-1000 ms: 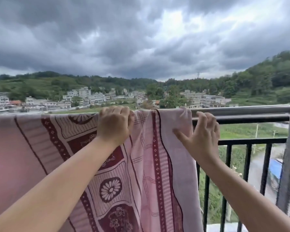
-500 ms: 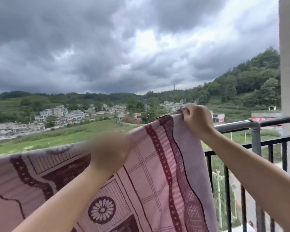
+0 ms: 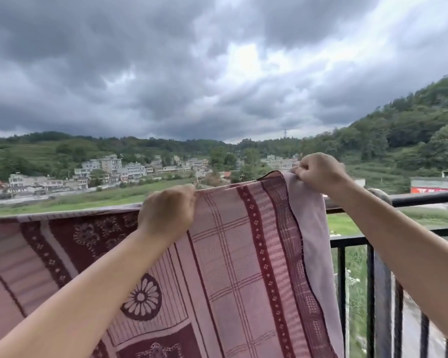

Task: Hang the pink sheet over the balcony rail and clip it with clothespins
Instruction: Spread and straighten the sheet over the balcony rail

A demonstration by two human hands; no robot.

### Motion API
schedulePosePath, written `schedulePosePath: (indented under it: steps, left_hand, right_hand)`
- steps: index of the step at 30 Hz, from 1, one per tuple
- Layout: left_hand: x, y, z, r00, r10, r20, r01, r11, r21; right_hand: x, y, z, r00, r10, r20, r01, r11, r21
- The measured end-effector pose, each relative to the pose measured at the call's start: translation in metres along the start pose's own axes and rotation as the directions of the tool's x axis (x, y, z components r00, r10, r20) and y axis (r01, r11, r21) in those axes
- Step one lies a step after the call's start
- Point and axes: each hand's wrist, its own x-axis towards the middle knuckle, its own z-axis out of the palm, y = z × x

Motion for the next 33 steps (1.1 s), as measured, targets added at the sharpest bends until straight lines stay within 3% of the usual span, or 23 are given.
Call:
schedulePosePath:
  steps: [2, 5, 8, 15, 18, 22, 24, 26, 28, 30, 31, 33]
  left_hand:
    - [-0.001, 0.009, 0.003, 1.000, 0.000, 0.028, 0.000, 1.000, 0.006]
    - [-0.003, 0.028, 0.005, 0.996, 0.050, 0.070, -0.051, 0.999, 0.015]
    - [-0.004, 0.050, 0.013, 0.997, 0.061, 0.055, -0.064, 0.996, 0.060]
    - [-0.014, 0.059, 0.017, 0.999, 0.012, -0.052, -0.011, 1.000, 0.020]
    - [-0.013, 0.048, 0.012, 0.992, -0.084, -0.090, 0.083, 0.996, -0.014]
    - [-0.023, 0.038, 0.006, 0.981, -0.163, -0.108, 0.171, 0.983, 0.074]
    - [-0.026, 0.039, 0.005, 0.987, -0.119, -0.110, 0.131, 0.985, 0.111]
    - [-0.026, 0.043, 0.002, 0.988, -0.128, -0.081, 0.139, 0.979, 0.148]
    - [-0.024, 0.050, 0.001, 0.993, -0.121, -0.015, 0.122, 0.976, 0.182]
    - [-0.020, 0.063, 0.001, 0.998, -0.058, 0.033, 0.050, 0.978, 0.200]
    - [-0.019, 0.070, 0.002, 0.999, -0.023, 0.048, 0.013, 0.981, 0.194]
    - [-0.014, 0.083, 0.008, 0.999, 0.013, 0.047, -0.020, 0.989, 0.149]
  right_hand:
    - [-0.008, 0.006, 0.009, 0.992, -0.123, -0.008, 0.120, 0.982, -0.144]
    - [-0.022, 0.000, 0.008, 0.947, -0.318, -0.051, 0.317, 0.948, -0.020]
    - [-0.036, -0.019, 0.005, 0.881, -0.454, 0.134, 0.455, 0.890, 0.029]
    - [-0.049, -0.037, 0.016, 0.810, -0.585, 0.052, 0.587, 0.808, -0.053]
    - [-0.051, -0.040, 0.017, 0.804, -0.594, 0.036, 0.595, 0.803, -0.041]
    - [-0.048, -0.046, 0.021, 0.825, -0.564, 0.026, 0.564, 0.823, -0.060]
    - [-0.045, -0.049, 0.023, 0.857, -0.515, 0.025, 0.516, 0.856, -0.021]
    - [-0.041, -0.048, 0.020, 0.914, -0.403, 0.049, 0.392, 0.908, 0.150]
    - [-0.034, -0.040, 0.007, 0.962, -0.188, 0.198, 0.083, 0.892, 0.444]
    - [-0.020, -0.023, -0.013, 0.901, 0.016, 0.433, -0.332, 0.667, 0.666]
    - [-0.012, -0.011, -0.023, 0.852, 0.068, 0.519, -0.471, 0.533, 0.703]
    - [0.000, 0.016, -0.039, 0.800, 0.120, 0.588, -0.583, 0.386, 0.715]
